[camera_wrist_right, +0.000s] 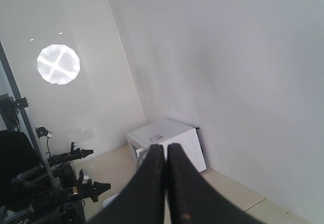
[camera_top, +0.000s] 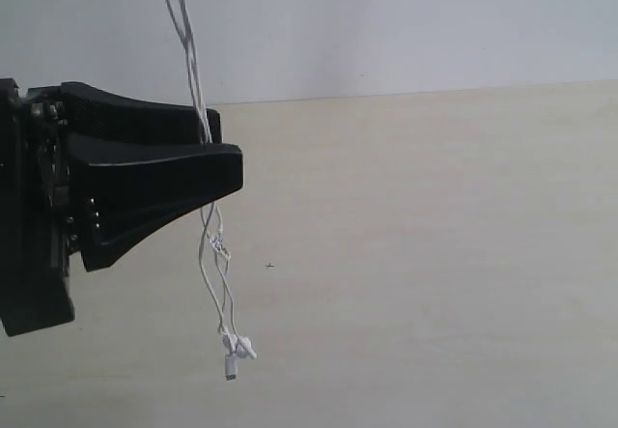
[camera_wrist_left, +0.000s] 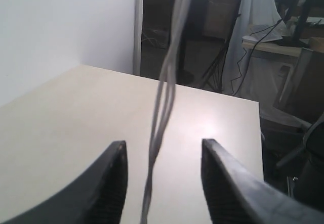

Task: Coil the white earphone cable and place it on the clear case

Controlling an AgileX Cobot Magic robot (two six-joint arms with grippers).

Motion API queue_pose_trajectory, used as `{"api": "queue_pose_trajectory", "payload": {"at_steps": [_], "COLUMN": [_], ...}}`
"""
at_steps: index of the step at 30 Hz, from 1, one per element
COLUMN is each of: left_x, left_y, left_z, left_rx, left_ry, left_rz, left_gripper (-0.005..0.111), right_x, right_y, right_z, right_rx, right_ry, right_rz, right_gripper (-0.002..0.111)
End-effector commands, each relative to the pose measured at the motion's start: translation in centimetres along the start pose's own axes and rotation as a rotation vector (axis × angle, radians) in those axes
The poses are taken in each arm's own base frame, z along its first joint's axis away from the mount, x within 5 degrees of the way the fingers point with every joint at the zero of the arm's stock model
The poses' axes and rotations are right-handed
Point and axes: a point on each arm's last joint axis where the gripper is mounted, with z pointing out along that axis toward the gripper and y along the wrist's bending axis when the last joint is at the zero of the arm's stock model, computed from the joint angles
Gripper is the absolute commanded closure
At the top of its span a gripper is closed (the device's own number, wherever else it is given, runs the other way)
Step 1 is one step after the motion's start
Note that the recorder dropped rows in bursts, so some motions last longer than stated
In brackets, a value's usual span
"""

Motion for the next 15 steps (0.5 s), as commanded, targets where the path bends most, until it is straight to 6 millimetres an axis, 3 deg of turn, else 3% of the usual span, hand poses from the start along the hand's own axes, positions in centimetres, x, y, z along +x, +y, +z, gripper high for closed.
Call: {"api": "queue_pose_trajectory", "payload": {"at_steps": [1,15], "left_x": [-0.05,0.02], "left_y": [0.01,0.17], "left_z": [0.11,0.11], "left_rx": [0.001,-0.017], "left_ry": [-0.009,-0.002], "left_rz": [-0.005,-0.005], "left_gripper": [0.065,0.101], "right_x": [-0.24,-0.22], "right_y": [-0.05,-0.04], "right_z": [-0.07,-0.07], "right_rx": [0.004,0.003], "right_ry": [-0.018,-0.016], "right_rz": [-0.015,-0.014], "right_gripper": [0.108,0.108]}}
